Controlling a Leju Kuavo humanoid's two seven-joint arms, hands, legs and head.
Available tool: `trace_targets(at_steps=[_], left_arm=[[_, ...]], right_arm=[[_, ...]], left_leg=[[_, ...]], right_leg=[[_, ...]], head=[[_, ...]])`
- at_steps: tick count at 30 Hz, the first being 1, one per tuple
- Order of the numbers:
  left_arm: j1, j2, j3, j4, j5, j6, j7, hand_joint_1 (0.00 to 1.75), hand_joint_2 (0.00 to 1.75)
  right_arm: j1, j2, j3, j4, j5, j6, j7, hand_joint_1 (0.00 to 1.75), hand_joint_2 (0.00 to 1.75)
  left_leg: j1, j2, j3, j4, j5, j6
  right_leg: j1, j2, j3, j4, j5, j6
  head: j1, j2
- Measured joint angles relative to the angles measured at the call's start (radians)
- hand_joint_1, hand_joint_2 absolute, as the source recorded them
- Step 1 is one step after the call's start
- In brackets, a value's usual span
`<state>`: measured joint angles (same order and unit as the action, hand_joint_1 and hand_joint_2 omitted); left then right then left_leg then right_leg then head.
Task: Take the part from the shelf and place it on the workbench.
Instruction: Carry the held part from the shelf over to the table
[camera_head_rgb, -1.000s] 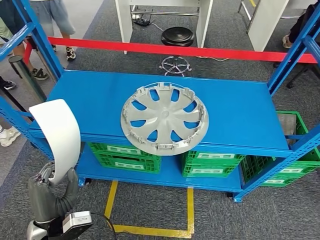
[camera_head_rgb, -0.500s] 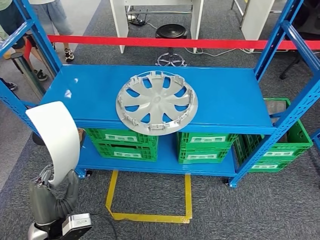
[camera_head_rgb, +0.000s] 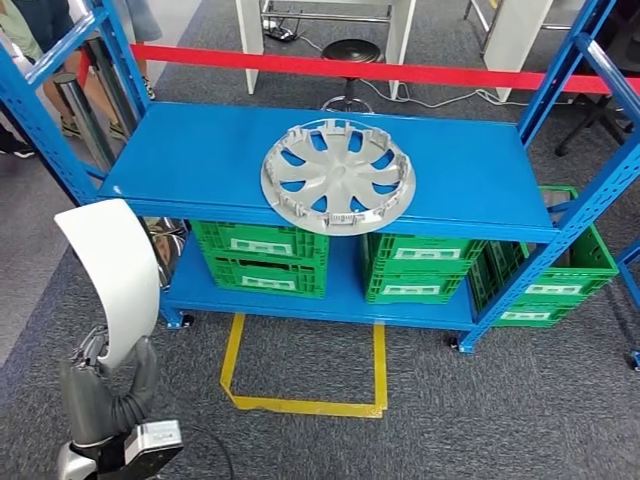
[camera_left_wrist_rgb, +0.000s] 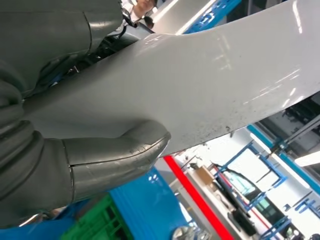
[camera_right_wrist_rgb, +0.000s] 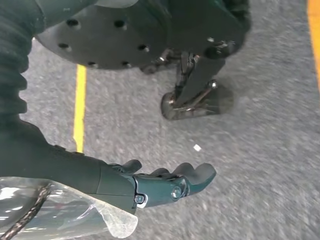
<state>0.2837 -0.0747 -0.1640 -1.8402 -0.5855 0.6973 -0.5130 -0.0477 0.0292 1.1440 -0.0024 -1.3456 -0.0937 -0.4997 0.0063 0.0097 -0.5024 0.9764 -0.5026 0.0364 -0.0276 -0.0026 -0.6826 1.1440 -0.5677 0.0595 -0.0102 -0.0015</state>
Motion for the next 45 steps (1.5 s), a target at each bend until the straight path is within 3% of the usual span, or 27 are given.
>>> trace_targets(at_steps=[1,2,4,6,8,10,12,14,16,17,18,19,21,23,25,27,28,29,32,33,34,36,38,40,41,43,45], left_arm=[[0.000,0.000,0.000,0.002,0.001,0.000,0.003,1.75,1.75],[0.000,0.000,-0.001,0.004,0.001,0.000,0.005,1.75,1.75],[-0.002,0.001,-0.002,0.009,0.002,0.000,0.008,1.75,1.75],[-0.004,0.002,-0.003,0.012,0.003,0.000,0.009,1.75,1.75],[-0.009,0.003,-0.004,0.013,0.003,0.000,0.009,1.75,1.75],[-0.014,0.003,-0.006,0.015,0.004,0.001,0.010,1.75,1.75],[-0.016,0.004,-0.009,0.017,0.006,0.001,0.010,1.75,1.75],[-0.016,0.006,-0.010,0.019,0.008,0.001,0.010,1.75,1.75],[-0.016,0.009,-0.011,0.021,0.009,0.001,0.011,1.75,1.75],[-0.016,0.010,-0.011,0.022,0.009,0.001,0.012,1.75,1.75],[-0.016,0.011,-0.011,0.023,0.009,0.001,0.012,1.75,1.75],[-0.016,0.011,-0.012,0.024,0.009,0.001,0.012,1.75,1.75],[-0.018,0.012,-0.012,0.025,0.009,0.001,0.013,1.75,1.75],[-0.020,0.012,-0.012,0.025,0.009,0.001,0.013,1.75,1.75],[-0.022,0.012,-0.012,0.025,0.010,0.001,0.016,1.75,1.75],[-0.024,0.013,-0.013,0.025,0.011,0.001,0.020,1.75,1.75],[-0.024,0.013,-0.014,0.026,0.012,0.001,0.021,1.75,1.75],[-0.025,0.014,-0.015,0.027,0.012,0.001,0.022,1.75,1.75],[-0.025,0.016,-0.020,0.030,0.014,0.001,0.026,1.75,1.75],[-0.025,0.017,-0.021,0.032,0.015,0.001,0.028,1.75,1.75],[-0.025,0.018,-0.022,0.034,0.014,0.001,0.031,1.75,1.75],[-0.025,0.020,-0.025,0.036,0.012,0.001,0.037,1.75,1.75],[-0.025,0.022,-0.028,0.037,0.009,0.001,0.041,1.75,1.75],[-0.026,0.023,-0.030,0.037,0.009,0.001,0.042,1.75,1.75],[-0.027,0.024,-0.030,0.037,0.009,0.001,0.042,1.75,1.75],[-0.026,0.025,-0.030,0.038,0.014,0.001,0.042,1.75,1.75],[-0.026,0.027,-0.031,0.040,0.024,0.001,0.042,1.75,1.75]], right_arm=[[-0.001,0.000,0.002,0.000,-0.001,0.002,0.000,0.00,1.75],[-0.002,0.000,0.004,0.000,-0.002,0.005,0.000,0.00,1.75],[-0.003,0.000,0.005,0.000,-0.004,0.009,-0.001,0.00,1.75],[-0.004,-0.001,0.006,0.000,-0.005,0.011,-0.002,0.00,1.75],[-0.009,-0.004,0.008,0.000,-0.005,0.013,-0.004,0.00,1.75],[-0.014,-0.005,0.011,0.000,-0.004,0.015,-0.006,0.00,1.75],[-0.013,-0.003,0.013,0.000,-0.004,0.016,-0.007,0.00,1.75],[-0.010,-0.001,0.015,0.000,-0.004,0.017,-0.007,0.00,1.75],[-0.010,-0.002,0.018,0.000,-0.005,0.017,-0.006,0.00,1.75],[-0.010,-0.002,0.019,0.001,-0.006,0.017,-0.006,0.00,1.75],[-0.010,-0.002,0.020,0.001,-0.006,0.017,-0.006,0.00,1.75],[-0.010,-0.002,0.020,0.001,-0.006,0.017,-0.006,0.00,1.75],[-0.011,-0.002,0.021,0.001,-0.006,0.018,-0.006,0.00,1.75],[-0.012,-0.002,0.021,0.001,-0.006,0.018,-0.007,0.00,1.75],[-0.013,-0.002,0.022,0.001,-0.006,0.018,-0.008,0.00,1.75],[-0.013,-0.002,0.024,0.001,-0.007,0.019,-0.011,0.00,1.75],[-0.011,-0.002,0.025,0.001,-0.008,0.019,-0.012,0.00,1.75],[-0.009,-0.002,0.027,0.002,-0.009,0.019,-0.012,0.00,1.75],[-0.005,-0.002,0.030,0.002,-0.013,0.013,-0.004,0.00,1.75],[-0.005,-0.001,0.031,0.002,-0.015,0.009,0.002,0.00,1.75],[-0.005,-0.001,0.033,0.002,-0.018,0.005,0.007,0.00,1.75],[-0.005,-0.001,0.035,0.002,-0.023,-0.001,0.015,0.00,1.75],[-0.007,-0.001,0.037,0.002,-0.027,-0.004,0.020,0.00,1.75],[-0.011,-0.002,0.037,0.002,-0.031,-0.003,0.018,0.00,1.75],[-0.012,-0.002,0.037,0.002,-0.033,-0.003,0.016,0.00,1.75],[-0.009,0.000,0.038,0.002,-0.036,-0.002,0.011,0.00,1.75],[-0.005,0.002,0.039,0.002,-0.039,-0.002,0.007,0.00,1.75]], left_leg=[[-0.004,0.001,-0.017,0.001,0.013,0.003],[-0.009,0.001,-0.034,0.003,0.026,0.005],[-0.017,0.002,-0.069,0.009,0.049,0.007],[-0.023,0.002,-0.095,0.015,0.068,0.005],[-0.028,0.003,-0.110,0.021,0.085,0.000],[-0.029,0.005,-0.118,0.024,0.104,-0.008],[-0.027,0.003,-0.129,0.034,0.097,-0.020],[-0.022,-0.002,-0.146,0.097,0.017,-0.035],[-0.012,-0.003,-0.165,0.219,-0.082,-0.048],[-0.008,-0.003,-0.168,0.273,-0.103,-0.052],[-0.004,-0.003,-0.162,0.305,-0.100,-0.055],[-0.001,-0.003,-0.141,0.303,-0.076,-0.057],[0.003,-0.004,-0.061,0.204,-0.025,-0.058],[0.003,-0.006,0.016,0.086,-0.019,-0.054],[-0.001,-0.007,0.037,0.038,-0.033,-0.047],[-0.001,-0.007,0.027,0.025,-0.034,-0.037],[0.001,-0.005,0.017,0.021,-0.029,-0.029],[0.003,-0.004,0.005,0.017,-0.021,-0.018],[0.000,0.000,-0.036,0.016,0.013,0.004],[-0.003,0.001,-0.051,0.016,0.025,0.006],[-0.006,0.001,-0.067,0.017,0.038,0.007],[-0.012,0.001,-0.100,0.019,0.064,0.007],[-0.018,0.001,-0.124,0.022,0.087,0.003],[-0.022,0.003,-0.137,0.025,0.109,-0.005],[-0.023,0.004,-0.142,0.025,0.120,-0.009],[-0.022,0.003,-0.151,0.026,0.130,-0.020],[-0.018,-0.001,-0.163,0.070,0.066,-0.035]], right_leg=[[0.002,0.000,-0.012,0.067,-0.041,-0.001],[0.004,0.000,-0.014,0.120,-0.056,-0.002],[0.009,0.000,0.024,0.138,-0.017,-0.011],[0.019,0.000,0.128,0.028,0.027,-0.027],[0.028,-0.001,0.237,-0.127,0.010,-0.040],[0.032,-0.001,0.274,-0.201,-0.011,-0.046],[0.028,-0.004,0.258,-0.205,0.001,-0.055],[0.024,-0.009,0.237,-0.206,0.023,-0.067],[0.024,-0.011,0.214,-0.202,0.044,-0.073],[0.024,-0.012,0.200,-0.197,0.054,-0.072],[0.024,-0.012,0.185,-0.190,0.063,-0.070],[0.024,-0.012,0.168,-0.181,0.071,-0.068],[0.022,-0.011,0.133,-0.161,0.084,-0.062],[0.024,-0.010,0.110,-0.146,0.092,-0.054],[0.025,-0.010,0.097,-0.141,0.104,-0.045],[0.024,-0.009,0.082,-0.141,0.118,-0.033],[0.024,-0.008,0.072,-0.136,0.112,-0.027],[0.024,-0.006,0.059,-0.119,0.087,-0.021],[0.023,-0.002,0.013,0.028,-0.055,-0.012],[0.023,-0.001,0.005,0.085,-0.080,-0.011],[0.023,-0.001,0.009,0.124,-0.077,-0.011],[0.024,-0.001,0.056,0.119,-0.016,-0.016],[0.028,-0.001,0.171,-0.010,0.019,-0.029],[0.032,0.000,0.276,-0.162,-0.007,-0.039],[0.034,0.000,0.298,-0.203,-0.018,-0.042],[0.032,-0.001,0.287,-0.216,-0.011,-0.049],[0.028,-0.007,0.266,-0.213,0.010,-0.063]], head=[[0.000,0.000],[0.001,0.000],[0.000,0.000],[0.000,0.000],[0.000,0.000],[0.001,0.000],[0.000,0.000],[-0.002,0.000],[-0.003,0.000],[-0.004,0.000],[-0.004,0.000],[-0.004,0.000],[-0.004,0.000],[-0.004,0.000],[-0.004,0.000],[-0.003,0.000],[-0.002,0.000],[-0.001,0.000],[0.000,0.000],[0.000,0.000],[0.000,0.000],[0.000,0.000],[0.000,0.000],[-0.001,0.000],[-0.001,0.000],[-0.001,0.000],[-0.003,0.000]])
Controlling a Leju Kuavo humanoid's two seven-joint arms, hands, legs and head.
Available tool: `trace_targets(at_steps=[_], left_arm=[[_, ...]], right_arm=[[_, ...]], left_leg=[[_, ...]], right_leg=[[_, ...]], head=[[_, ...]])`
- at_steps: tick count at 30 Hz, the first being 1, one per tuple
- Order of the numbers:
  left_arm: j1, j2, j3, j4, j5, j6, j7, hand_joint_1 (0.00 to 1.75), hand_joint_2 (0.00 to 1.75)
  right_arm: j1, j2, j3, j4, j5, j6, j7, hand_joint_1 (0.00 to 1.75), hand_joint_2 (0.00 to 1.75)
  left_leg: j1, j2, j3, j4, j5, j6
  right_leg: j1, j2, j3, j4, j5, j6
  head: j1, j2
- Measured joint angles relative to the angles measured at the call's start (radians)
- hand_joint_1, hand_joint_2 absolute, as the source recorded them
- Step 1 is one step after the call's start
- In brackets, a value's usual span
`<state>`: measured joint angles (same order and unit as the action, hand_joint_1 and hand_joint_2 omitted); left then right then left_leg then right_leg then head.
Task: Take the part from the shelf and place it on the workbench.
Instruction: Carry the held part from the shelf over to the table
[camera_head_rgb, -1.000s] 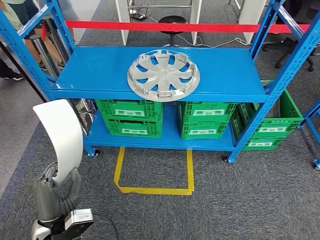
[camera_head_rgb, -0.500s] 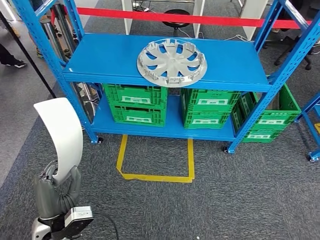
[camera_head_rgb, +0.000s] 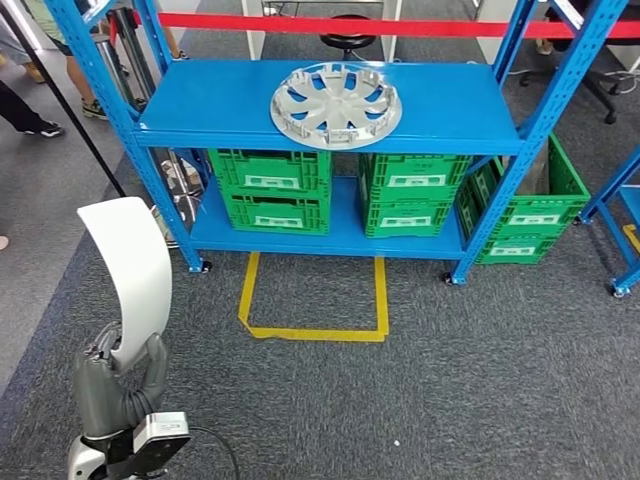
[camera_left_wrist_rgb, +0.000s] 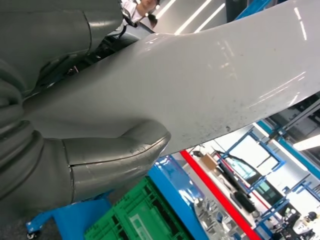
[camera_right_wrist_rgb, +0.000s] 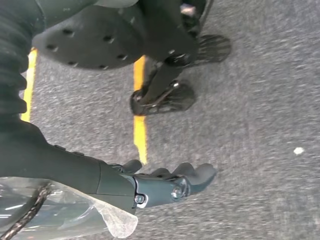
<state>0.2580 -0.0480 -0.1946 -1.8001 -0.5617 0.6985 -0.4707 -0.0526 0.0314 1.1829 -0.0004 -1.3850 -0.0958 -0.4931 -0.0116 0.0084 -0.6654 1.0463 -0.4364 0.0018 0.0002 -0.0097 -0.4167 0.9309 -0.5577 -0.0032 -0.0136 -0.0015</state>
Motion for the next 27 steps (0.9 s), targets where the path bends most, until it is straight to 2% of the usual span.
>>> trace_targets(at_steps=[2,3,4,5,6,7,8,10,11,13,14,15,16,18,19,20,21,22,23,24,25,26,27], left_arm=[[0.000,0.001,0.000,0.003,0.010,0.000,0.000,1.75,1.75],[0.000,0.002,0.000,0.005,0.015,0.000,0.000,1.75,1.75],[0.000,0.003,0.000,0.007,0.019,0.000,0.000,1.75,1.75],[-0.001,0.003,-0.001,0.009,0.024,0.000,0.000,1.75,1.75],[-0.001,0.005,-0.002,0.012,0.030,0.000,0.000,1.75,1.75],[-0.001,0.006,-0.003,0.013,0.037,0.000,0.000,1.75,1.75],[-0.002,0.008,-0.003,0.014,0.043,0.000,0.000,1.75,1.75],[-0.005,0.009,-0.004,0.015,0.051,0.000,-0.001,1.75,1.75],[-0.006,0.010,-0.005,0.016,0.053,0.000,-0.001,1.75,1.75],[-0.007,0.011,-0.005,0.018,0.056,0.000,-0.002,1.75,1.75],[-0.008,0.011,-0.005,0.020,0.057,0.000,-0.003,1.75,1.75],[-0.010,0.011,-0.005,0.022,0.058,0.000,-0.003,1.75,1.75],[-0.011,0.010,-0.005,0.024,0.059,0.000,-0.004,1.75,1.75],[-0.013,0.010,-0.006,0.028,0.060,-0.002,-0.004,1.75,1.75],[-0.013,0.011,-0.006,0.030,0.061,-0.003,-0.005,1.75,1.75],[-0.013,0.011,-0.006,0.032,0.061,-0.005,-0.005,1.75,1.75],[-0.013,0.011,-0.006,0.033,0.061,-0.006,-0.005,1.75,1.75],[-0.013,0.011,-0.006,0.034,0.062,-0.007,-0.005,1.75,1.75],[-0.013,0.011,-0.006,0.034,0.062,-0.007,-0.005,1.75,1.75],[-0.013,0.011,-0.006,0.034,0.062,-0.007,-0.005,1.75,1.75],[-0.014,0.011,-0.006,0.034,0.061,-0.008,-0.005,1.75,1.75],[-0.015,0.011,-0.006,0.034,0.061,-0.008,-0.005,1.75,1.75],[-0.015,0.010,-0.006,0.034,0.060,-0.008,-0.005,1.75,1.75]], right_arm=[[0.000,0.001,0.002,0.000,-0.003,-0.002,-0.003,0.00,1.75],[0.000,0.001,0.003,0.000,-0.004,-0.002,-0.004,0.00,1.75],[0.000,0.001,0.004,0.000,-0.005,-0.003,-0.006,0.00,1.75],[-0.001,0.001,0.005,0.000,-0.006,-0.003,-0.007,0.00,1.75],[-0.001,0.001,0.007,0.000,-0.007,-0.003,-0.009,0.00,1.75],[-0.001,0.001,0.008,0.000,-0.009,-0.003,-0.010,0.00,1.75],[-0.001,0.001,0.010,0.000,-0.010,-0.002,-0.012,0.00,1.75],[-0.003,0.001,0.013,0.000,-0.013,-0.002,-0.015,0.00,1.75],[-0.004,0.001,0.014,0.000,-0.014,-0.002,-0.016,0.00,1.75],[-0.004,0.001,0.015,0.000,-0.015,-0.003,-0.018,0.00,1.75],[-0.003,0.000,0.015,0.001,-0.015,-0.004,-0.018,0.00,1.75],[-0.002,0.000,0.015,0.001,-0.016,-0.005,-0.017,0.00,1.75],[-0.001,0.000,0.016,0.001,-0.018,-0.006,-0.017,0.00,1.75],[-0.001,0.000,0.017,0.001,-0.022,-0.006,-0.016,0.00,1.75],[-0.001,0.001,0.018,0.001,-0.023,-0.006,-0.016,0.00,1.75],[-0.002,0.001,0.020,0.001,-0.025,-0.006,-0.016,0.00,1.75],[-0.002,0.001,0.022,0.001,-0.028,-0.006,-0.016,0.00,1.75],[-0.002,0.001,0.023,0.001,-0.030,-0.006,-0.016,0.00,1.75],[-0.003,0.001,0.024,0.001,-0.031,-0.006,-0.016,0.00,1.75],[-0.005,0.000,0.025,0.001,-0.032,-0.006,-0.016,0.00,1.75],[-0.008,0.000,0.026,0.001,-0.033,-0.006,-0.016,0.00,1.75],[-0.010,-0.001,0.028,0.001,-0.033,-0.006,-0.016,0.00,1.75],[-0.010,-0.001,0.029,0.001,-0.033,-0.006,-0.016,0.00,1.75]], left_leg=[[0.008,-0.002,-0.017,0.113,-0.111,-0.013],[0.012,-0.002,-0.022,0.176,-0.147,-0.017],[0.014,-0.002,-0.021,0.223,-0.158,-0.021],[0.017,-0.002,-0.009,0.244,-0.144,-0.023],[0.019,-0.002,0.016,0.233,-0.115,-0.024],[0.020,-0.002,0.054,0.190,-0.084,-0.024],[0.021,-0.003,0.098,0.129,-0.073,-0.023],[0.019,-0.006,0.168,0.013,-0.086,-0.014],[0.016,-0.007,0.181,-0.018,-0.100,-0.009],[0.015,-0.006,0.173,-0.035,-0.097,0.005],[0.016,-0.005,0.164,-0.037,-0.089,0.013],[0.017,-0.003,0.154,-0.039,-0.080,0.023],[0.019,-0.001,0.143,-0.040,-0.070,0.032],[0.015,0.001,0.119,-0.040,-0.050,0.041],[0.013,0.002,0.106,-0.039,-0.040,0.042],[0.011,0.003,0.092,-0.038,-0.029,0.042],[0.009,0.003,0.078,-0.037,-0.019,0.042],[0.007,0.003,0.065,-0.036,-0.010,0.041],[0.006,0.002,0.055,-0.035,-0.001,0.039],[0.003,0.002,0.046,-0.033,0.008,0.036],[0.002,0.003,0.039,-0.032,0.017,0.032],[0.002,0.004,0.034,-0.033,0.027,0.027],[0.002,0.005,0.031,-0.036,0.038,0.022]], right_leg=[[-0.001,-0.004,-0.026,0.005,0.020,-0.009],[-0.001,-0.006,-0.040,0.011,0.029,-0.010],[-0.001,-0.006,-0.056,0.018,0.038,-0.009],[-0.001,-0.007,-0.073,0.028,0.046,-0.008],[-0.002,-0.008,-0.092,0.039,0.053,-0.006],[-0.002,-0.008,-0.112,0.051,0.059,-0.003],[-0.002,-0.007,-0.130,0.062,0.064,0.001],[-0.001,-0.007,-0.157,0.079,0.075,0.010],[0.000,-0.007,-0.166,0.082,0.083,0.014],[-0.001,-0.005,-0.180,0.084,0.097,0.025],[-0.002,-0.003,-0.189,0.090,0.089,0.030],[-0.002,-0.001,-0.202,0.110,0.064,0.035],[-0.003,0.002,-0.219,0.147,0.024,0.039],[-0.003,0.005,-0.254,0.266,-0.063,0.043],[-0.004,0.006,-0.263,0.321,-0.085,0.044],[-0.003,0.006,-0.260,0.351,-0.084,0.043],[-0.003,0.006,-0.242,0.348,-0.062,0.042],[-0.003,0.006,-0.207,0.311,-0.029,0.038],[-0.002,0.006,-0.158,0.247,-0.003,0.033],[-0.001,0.007,-0.104,0.171,0.009,0.028],[0.001,0.007,-0.059,0.103,0.007,0.024],[0.003,0.008,-0.031,0.056,0.001,0.022],[0.006,0.009,-0.020,0.033,-0.002,0.022]], head=[[-0.003,0.000],[-0.004,0.000],[-0.004,0.000],[-0.004,0.000],[-0.004,0.000],[-0.005,0.000],[-0.005,0.000],[-0.004,0.000],[-0.004,0.000],[-0.003,0.000],[-0.003,0.000],[-0.002,0.000],[0.000,0.000],[0.001,0.000],[0.001,0.000],[0.001,0.000],[0.001,0.000],[0.001,0.000],[0.001,0.000],[0.001,0.000],[0.000,0.000],[0.000,0.000],[-0.001,0.000]])
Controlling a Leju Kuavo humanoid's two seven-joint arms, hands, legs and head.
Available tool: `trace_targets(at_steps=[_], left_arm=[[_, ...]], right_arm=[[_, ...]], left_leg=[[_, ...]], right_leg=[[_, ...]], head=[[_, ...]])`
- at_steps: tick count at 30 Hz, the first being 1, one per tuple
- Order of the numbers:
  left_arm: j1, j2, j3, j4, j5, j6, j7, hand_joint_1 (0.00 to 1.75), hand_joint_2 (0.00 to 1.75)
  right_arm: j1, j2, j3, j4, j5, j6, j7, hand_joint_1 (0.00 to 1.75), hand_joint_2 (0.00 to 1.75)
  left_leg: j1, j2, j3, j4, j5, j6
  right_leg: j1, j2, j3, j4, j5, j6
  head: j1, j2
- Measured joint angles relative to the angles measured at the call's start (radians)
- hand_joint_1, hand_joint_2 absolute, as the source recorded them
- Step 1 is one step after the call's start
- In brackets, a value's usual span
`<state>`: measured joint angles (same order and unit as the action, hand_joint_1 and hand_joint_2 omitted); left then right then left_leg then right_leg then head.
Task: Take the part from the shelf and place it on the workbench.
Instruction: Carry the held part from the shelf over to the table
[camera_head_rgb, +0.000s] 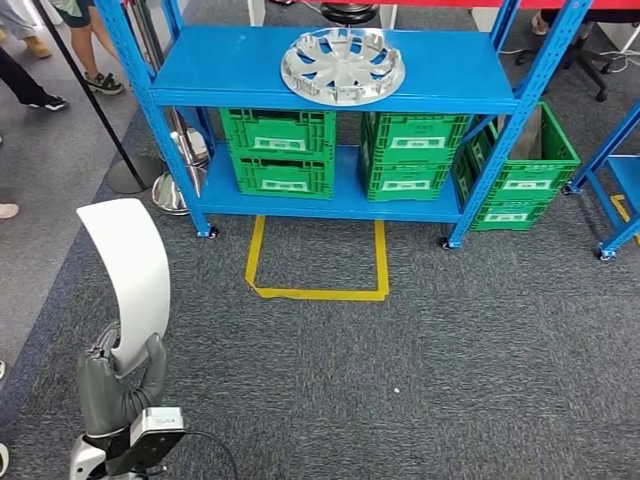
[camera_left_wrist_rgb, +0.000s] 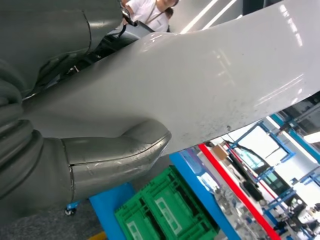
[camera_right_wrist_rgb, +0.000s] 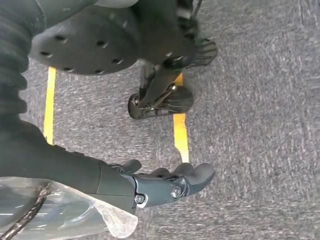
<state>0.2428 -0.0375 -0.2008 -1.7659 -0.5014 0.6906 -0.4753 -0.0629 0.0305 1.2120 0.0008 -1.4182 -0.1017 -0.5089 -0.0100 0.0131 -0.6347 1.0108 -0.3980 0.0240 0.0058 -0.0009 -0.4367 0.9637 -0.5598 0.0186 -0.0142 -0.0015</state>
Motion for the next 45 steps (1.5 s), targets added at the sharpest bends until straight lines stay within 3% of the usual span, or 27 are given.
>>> trace_targets(at_steps=[2,3,4,6,7,8,9,10,12,14,16,18,20,22,23,24,25,27,29,32,34,37,38,39,40,43,45], left_arm=[[-0.001,0.000,0.000,0.000,0.000,0.000,0.000,1.75,1.75],[-0.001,0.000,-0.001,0.000,0.000,0.000,0.000,1.75,1.75],[-0.001,0.001,-0.001,0.001,0.000,0.000,0.000,1.75,1.75],[-0.001,0.001,-0.001,0.002,0.000,0.000,0.000,1.75,1.75],[-0.001,0.001,-0.001,0.002,0.000,0.000,0.000,1.75,1.75],[-0.001,0.001,-0.001,0.002,0.000,0.000,0.001,1.75,1.75],[-0.001,0.002,-0.001,0.003,0.000,-0.002,0.001,1.75,1.75],[-0.001,0.002,-0.001,0.003,0.000,-0.004,0.002,1.75,1.75],[-0.002,0.002,-0.001,0.003,-0.001,-0.009,0.003,1.75,1.75],[-0.003,0.003,-0.002,0.003,-0.002,-0.013,0.003,1.75,1.75],[-0.004,0.004,-0.002,0.003,-0.003,-0.013,0.003,1.75,1.75],[-0.004,0.005,-0.002,0.003,-0.005,-0.013,0.003,1.75,1.75],[-0.004,0.006,-0.003,0.004,-0.007,-0.013,0.003,1.75,1.75],[-0.004,0.006,-0.003,0.004,-0.008,-0.013,0.003,1.75,1.75],[-0.004,0.006,-0.003,0.005,-0.007,-0.013,0.003,1.75,1.75],[-0.004,0.006,-0.003,0.005,-0.006,-0.014,0.002,1.75,1.75],[-0.003,0.006,-0.003,0.006,-0.005,-0.014,0.002,1.75,1.75],[-0.003,0.006,-0.003,0.006,-0.002,-0.015,0.002,1.75,1.75],[-0.003,0.006,-0.003,0.006,-0.002,-0.015,0.002,1.75,1.75],[-0.004,0.007,-0.004,0.006,-0.002,-0.015,0.002,1.75,1.75],[-0.004,0.007,-0.004,0.006,-0.002,-0.015,0.001,1.75,1.75],[-0.003,0.007,-0.004,0.006,-0.001,-0.016,0.001,1.75,1.75],[-0.002,0.007,-0.004,0.007,0.000,-0.017,0.001,1.75,1.75],[-0.002,0.007,-0.004,0.008,0.002,-0.018,0.000,1.75,1.75],[-0.002,0.008,-0.004,0.008,0.005,-0.021,0.000,1.75,1.75],[-0.003,0.008,-0.004,0.009,0.018,-0.035,-0.001,1.75,1.75],[-0.005,0.008,-0.004,0.010,0.036,-0.051,-0.001,1.75,1.75]], right_arm=[[0.003,0.001,0.002,0.000,-0.001,0.001,0.000,0.00,1.75],[0.004,0.002,0.003,0.000,-0.001,0.002,0.001,0.00,1.75],[0.004,0.002,0.004,0.000,-0.002,0.003,0.001,0.00,1.75],[0.002,0.003,0.008,0.000,-0.005,0.004,0.001,0.00,1.75],[0.001,0.002,0.009,0.000,-0.007,0.005,0.002,0.00,1.75],[0.001,0.002,0.010,0.000,-0.008,0.005,0.001,0.00,1.75],[0.001,0.002,0.011,0.000,-0.009,0.005,0.001,0.00,1.75],[0.001,0.002,0.011,0.000,-0.010,0.006,0.001,0.00,1.75],[0.000,0.002,0.012,0.000,-0.012,0.006,0.001,0.00,1.75],[-0.001,0.003,0.014,0.000,-0.015,0.007,0.000,0.00,1.75],[0.000,0.003,0.016,0.000,-0.017,0.007,-0.001,0.00,1.75],[0.001,0.002,0.018,0.000,-0.018,0.007,-0.001,0.00,1.75],[0.002,0.002,0.020,0.000,-0.018,0.007,-0.001,0.00,1.75],[0.002,0.002,0.022,0.000,-0.018,0.007,-0.002,0.00,1.75],[0.003,0.002,0.023,0.000,-0.018,0.006,-0.002,0.00,1.75],[0.004,0.002,0.025,0.000,-0.019,0.006,-0.002,0.00,1.75],[0.004,0.002,0.027,0.000,-0.019,0.006,-0.002,0.00,1.75],[0.003,0.002,0.028,0.000,-0.021,0.006,-0.001,0.00,1.75],[-0.001,0.002,0.029,0.000,-0.021,0.006,-0.002,0.00,1.75],[0.000,0.002,0.032,0.000,-0.021,0.006,-0.002,0.00,1.75],[0.002,0.002,0.034,0.000,-0.021,0.006,-0.001,0.00,1.75],[0.000,0.002,0.036,0.000,-0.023,0.006,-0.001,0.00,1.75],[0.000,0.002,0.036,0.000,-0.024,0.005,-0.001,0.00,1.75],[0.001,0.002,0.037,0.000,-0.025,0.005,-0.001,0.00,1.75],[0.002,0.002,0.037,0.000,-0.027,0.005,0.000,0.00,1.75],[0.002,0.002,0.041,0.000,-0.034,0.004,0.001,0.00,1.75],[0.000,0.003,0.043,0.000,-0.039,0.000,0.002,0.00,1.75]], left_leg=[[0.001,-0.001,-0.007,-0.003,0.008,-0.011],[0.001,-0.003,-0.013,0.009,-0.012,-0.018],[0.002,-0.005,-0.022,0.040,-0.050,-0.024],[0.009,-0.007,-0.048,0.161,-0.153,-0.034],[0.012,-0.007,-0.058,0.226,-0.186,-0.037],[0.014,-0.007,-0.057,0.270,-0.196,-0.040],[0.015,-0.007,-0.043,0.281,-0.183,-0.041],[0.016,-0.007,-0.012,0.253,-0.156,-0.041],[0.016,-0.009,0.086,0.118,-0.117,-0.035],[0.014,-0.012,0.158,0.001,-0.126,-0.025],[0.010,-0.012,0.166,-0.029,-0.134,-0.016],[0.012,-0.006,0.157,-0.033,-0.122,-0.002],[0.016,0.003,0.146,-0.037,-0.107,0.011],[0.014,0.012,0.129,-0.035,-0.095,0.014],[0.014,0.016,0.121,-0.033,-0.090,0.014],[0.013,0.021,0.114,-0.031,-0.087,0.013],[0.013,0.026,0.109,-0.029,-0.084,0.011],[0.012,0.037,0.104,-0.023,-0.083,0.007],[0.007,0.048,0.100,-0.017,-0.081,-0.002],[0.006,0.064,0.096,-0.013,-0.078,-0.018],[0.009,0.044,0.084,0.020,-0.109,-0.029],[0.014,0.003,0.016,0.199,-0.215,-0.039],[0.015,0.000,-0.003,0.252,-0.234,-0.039],[0.014,-0.001,-0.008,0.271,-0.233,-0.037],[0.014,-0.003,0.007,0.249,-0.212,-0.033],[0.013,-0.043,0.105,0.059,-0.123,-0.013],[0.011,-0.066,0.129,-0.002,-0.113,-0.006]], right_leg=[[-0.002,-0.001,-0.013,-0.009,0.017,-0.005],[-0.004,-0.004,-0.021,-0.011,0.028,-0.012],[-0.007,-0.006,-0.031,-0.013,0.040,-0.020],[-0.007,-0.009,-0.054,-0.009,0.059,-0.030],[-0.007,-0.010,-0.069,-0.006,0.068,-0.031],[-0.007,-0.010,-0.084,-0.001,0.076,-0.031],[-0.007,-0.010,-0.100,0.004,0.083,-0.030],[-0.007,-0.010,-0.115,0.010,0.089,-0.028],[-0.006,-0.007,-0.140,0.022,0.100,-0.022],[-0.005,-0.005,-0.154,0.029,0.110,-0.013],[-0.006,-0.005,-0.161,0.031,0.123,0.000],[-0.009,-0.003,-0.174,0.046,0.111,0.012],[-0.011,-0.001,-0.210,0.127,0.048,0.022],[-0.013,-0.001,-0.258,0.261,-0.025,0.029],[-0.014,-0.001,-0.270,0.305,-0.041,0.032],[-0.015,-0.001,-0.261,0.311,-0.038,0.033],[-0.016,-0.004,-0.231,0.274,-0.018,0.032],[-0.014,-0.026,-0.136,0.130,0.033,0.028],[-0.010,-0.049,-0.080,0.033,0.050,0.018],[-0.008,-0.038,-0.084,0.020,0.055,-0.002],[-0.011,-0.025,-0.089,0.017,0.065,-0.017],[-0.010,-0.003,-0.102,0.018,0.077,-0.030],[-0.008,0.006,-0.107,0.019,0.080,-0.031],[-0.006,0.015,-0.112,0.022,0.083,-0.031],[-0.005,0.024,-0.115,0.024,0.085,-0.031],[-0.001,0.052,-0.124,0.032,0.090,-0.026],[-0.003,0.066,-0.138,0.037,0.097,-0.016]], head=[[0.001,0.000],[0.001,0.000],[0.000,0.000],[-0.001,0.000],[-0.002,0.000],[-0.001,0.000],[-0.002,0.000],[-0.002,0.000],[-0.002,0.000],[-0.001,0.000],[0.000,0.000],[0.001,0.000],[0.004,0.000],[0.005,0.000],[0.005,0.000],[0.005,0.000],[0.005,0.000],[0.006,0.000],[0.005,0.000],[0.006,0.000],[0.004,0.000],[0.003,0.000],[0.004,0.000],[0.004,0.000],[0.004,0.000],[0.005,0.000],[0.005,0.000]])
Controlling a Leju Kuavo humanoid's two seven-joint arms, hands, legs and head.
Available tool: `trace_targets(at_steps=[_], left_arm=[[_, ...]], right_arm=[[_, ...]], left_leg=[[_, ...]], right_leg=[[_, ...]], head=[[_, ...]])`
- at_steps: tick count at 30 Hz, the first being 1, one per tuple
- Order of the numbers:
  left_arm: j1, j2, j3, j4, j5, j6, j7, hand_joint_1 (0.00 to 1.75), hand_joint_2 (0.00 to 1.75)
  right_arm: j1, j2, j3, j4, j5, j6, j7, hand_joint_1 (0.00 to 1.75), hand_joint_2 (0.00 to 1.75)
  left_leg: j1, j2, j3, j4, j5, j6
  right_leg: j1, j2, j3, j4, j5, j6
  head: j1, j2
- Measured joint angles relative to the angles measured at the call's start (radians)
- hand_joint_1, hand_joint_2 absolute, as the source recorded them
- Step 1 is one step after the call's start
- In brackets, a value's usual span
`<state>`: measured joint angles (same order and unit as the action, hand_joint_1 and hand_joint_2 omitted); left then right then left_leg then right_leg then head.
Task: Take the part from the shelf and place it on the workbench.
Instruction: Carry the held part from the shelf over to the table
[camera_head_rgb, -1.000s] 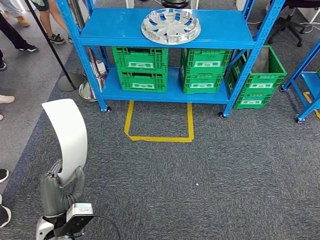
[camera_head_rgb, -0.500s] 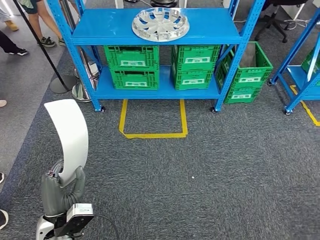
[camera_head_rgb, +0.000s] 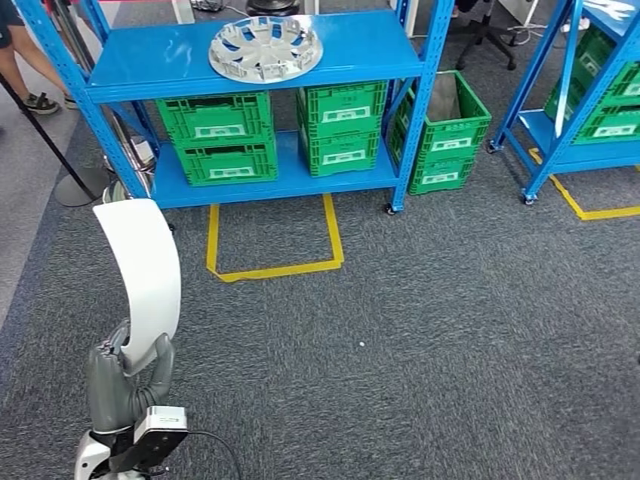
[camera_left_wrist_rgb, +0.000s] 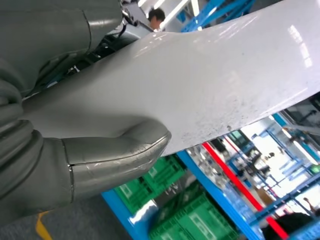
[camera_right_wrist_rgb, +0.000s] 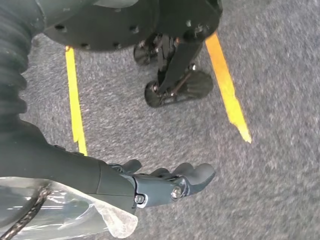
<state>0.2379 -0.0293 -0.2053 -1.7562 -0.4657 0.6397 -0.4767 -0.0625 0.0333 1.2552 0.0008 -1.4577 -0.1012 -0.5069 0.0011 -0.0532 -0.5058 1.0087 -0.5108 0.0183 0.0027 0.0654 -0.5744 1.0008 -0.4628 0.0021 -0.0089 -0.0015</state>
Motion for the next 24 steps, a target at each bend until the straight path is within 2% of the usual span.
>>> trace_targets(at_steps=[2,3,4,5,7,8,9,10,11,12,14,15,17,18,19,20,22,23,24], left_arm=[[-0.001,0.000,0.000,0.001,0.025,-0.020,0.000,1.75,1.75],[-0.002,0.000,-0.001,0.001,0.037,-0.031,0.000,1.75,1.75],[-0.004,0.000,-0.002,0.002,0.047,-0.042,0.000,1.75,1.75],[-0.005,-0.001,-0.002,0.002,0.054,-0.052,0.001,1.75,1.75],[-0.006,-0.002,-0.003,0.004,0.067,-0.072,0.006,1.75,1.75],[-0.005,-0.002,-0.003,0.006,0.072,-0.081,0.008,1.75,1.75],[-0.005,-0.001,-0.004,0.008,0.078,-0.089,0.009,1.75,1.75],[-0.005,-0.001,-0.005,0.010,0.084,-0.096,0.008,1.75,1.75],[-0.005,-0.001,-0.006,0.011,0.090,-0.102,0.004,1.75,1.75],[-0.005,-0.001,-0.008,0.012,0.096,-0.107,-0.001,1.75,1.75],[-0.005,-0.001,-0.013,0.013,0.102,-0.114,-0.009,1.75,1.75],[-0.005,-0.001,-0.014,0.015,0.103,-0.115,-0.011,1.75,1.75],[-0.005,-0.001,-0.017,0.018,0.105,-0.117,-0.015,1.75,1.75],[-0.006,-0.001,-0.019,0.019,0.107,-0.118,-0.016,1.75,1.75],[-0.006,-0.001,-0.020,0.021,0.111,-0.119,-0.017,1.75,1.75],[-0.006,-0.001,-0.020,0.022,0.115,-0.121,-0.019,1.75,1.75],[-0.005,-0.001,-0.022,0.026,0.124,-0.122,-0.027,1.75,1.75],[-0.005,-0.001,-0.024,0.030,0.128,-0.121,-0.032,1.75,1.75],[-0.004,-0.001,-0.026,0.033,0.133,-0.119,-0.037,1.75,1.75]], right_arm=[[0.004,0.000,0.000,0.000,-0.005,-0.005,0.002,0.00,1.75],[0.007,-0.001,0.001,0.000,-0.007,-0.007,0.003,0.00,1.75],[0.009,-0.002,0.001,0.001,-0.010,-0.009,0.004,0.00,1.75],[0.010,-0.003,0.002,0.001,-0.013,-0.010,0.005,0.00,1.75],[0.011,-0.003,0.005,0.001,-0.019,-0.013,0.010,0.00,1.75],[0.012,-0.002,0.007,0.001,-0.021,-0.014,0.012,0.00,1.75],[0.014,-0.002,0.009,0.001,-0.024,-0.015,0.014,0.00,1.75],[0.017,-0.002,0.010,0.001,-0.026,-0.017,0.016,0.00,1.75],[0.021,-0.002,0.011,0.001,-0.028,-0.019,0.017,0.00,1.75],[0.023,-0.002,0.011,0.001,-0.030,-0.022,0.017,0.00,1.75],[0.025,-0.002,0.013,0.001,-0.032,-0.025,0.019,0.00,1.75],[0.025,-0.002,0.014,0.001,-0.032,-0.026,0.019,0.00,1.75],[0.028,-0.001,0.016,0.001,-0.032,-0.027,0.020,0.00,1.75],[0.032,0.000,0.016,0.001,-0.033,-0.028,0.020,0.00,1.75],[0.034,0.000,0.016,0.001,-0.034,-0.031,0.021,0.00,1.75],[0.034,0.001,0.017,0.001,-0.035,-0.034,0.021,0.00,1.75],[0.032,0.001,0.016,0.001,-0.039,-0.039,0.020,0.00,1.75],[0.032,0.001,0.016,0.001,-0.040,-0.041,0.019,0.00,1.75],[0.033,0.001,0.016,0.001,-0.041,-0.041,0.018,0.00,1.75]], left_leg=[[0.000,0.009,-0.005,-0.011,0.005,0.003],[0.003,0.018,-0.006,-0.016,0.011,0.006],[0.006,0.028,-0.007,-0.022,0.017,0.011],[0.008,0.038,-0.009,-0.027,0.023,0.015],[0.008,0.059,-0.015,-0.027,0.029,0.019],[0.007,0.070,-0.019,-0.026,0.031,0.018],[0.007,0.081,-0.021,-0.025,0.032,0.017],[0.007,0.091,-0.022,-0.025,0.033,0.016],[0.008,0.100,-0.023,-0.024,0.033,0.015],[0.008,0.108,-0.022,-0.024,0.033,0.012],[0.002,0.122,-0.023,-0.019,0.031,0.001],[0.000,0.128,-0.024,-0.017,0.031,-0.004],[-0.002,0.141,-0.025,-0.016,0.032,-0.015],[0.000,0.138,-0.026,-0.013,0.028,-0.021],[0.002,0.124,-0.031,0.003,0.012,-0.027],[0.004,0.105,-0.044,0.037,-0.014,-0.032],[0.006,0.071,-0.094,0.165,-0.090,-0.036],[0.006,0.067,-0.120,0.229,-0.119,-0.036],[0.006,0.064,-0.135,0.271,-0.130,-0.035]], right_leg=[[-0.002,0.014,-0.011,0.001,0.008,0.013],[-0.002,0.014,-0.018,0.006,0.005,0.018],[-0.002,0.005,-0.029,0.025,-0.010,0.024],[-0.002,-0.010,-0.049,0.065,-0.037,0.029],[-0.006,-0.045,-0.106,0.191,-0.106,0.041],[-0.009,-0.053,-0.129,0.248,-0.128,0.046],[-0.012,-0.057,-0.137,0.276,-0.133,0.050],[-0.015,-0.062,-0.126,0.265,-0.120,0.053],[-0.017,-0.069,-0.095,0.215,-0.093,0.055],[-0.018,-0.085,-0.051,0.143,-0.063,0.054],[-0.014,-0.114,0.017,0.021,-0.030,0.045],[-0.012,-0.121,0.031,-0.005,-0.027,0.038],[-0.010,-0.108,0.030,-0.010,-0.026,0.021],[-0.011,-0.102,0.028,-0.011,-0.023,0.015],[-0.012,-0.095,0.026,-0.012,-0.019,0.007],[-0.014,-0.088,0.024,-0.014,-0.015,0.000],[-0.014,-0.071,0.016,-0.014,-0.009,-0.009],[-0.012,-0.061,0.013,-0.014,-0.006,-0.012],[-0.011,-0.051,0.010,-0.013,-0.004,-0.013]], head=[[0.000,0.000],[0.001,0.000],[0.004,0.000],[0.009,0.000],[0.016,0.000],[0.017,0.000],[0.017,0.000],[0.017,0.000],[0.017,0.000],[0.017,0.000],[0.017,0.000],[0.017,0.000],[0.016,0.000],[0.017,0.000],[0.016,0.000],[0.015,0.000],[0.012,0.000],[0.013,0.000],[0.013,0.000]])
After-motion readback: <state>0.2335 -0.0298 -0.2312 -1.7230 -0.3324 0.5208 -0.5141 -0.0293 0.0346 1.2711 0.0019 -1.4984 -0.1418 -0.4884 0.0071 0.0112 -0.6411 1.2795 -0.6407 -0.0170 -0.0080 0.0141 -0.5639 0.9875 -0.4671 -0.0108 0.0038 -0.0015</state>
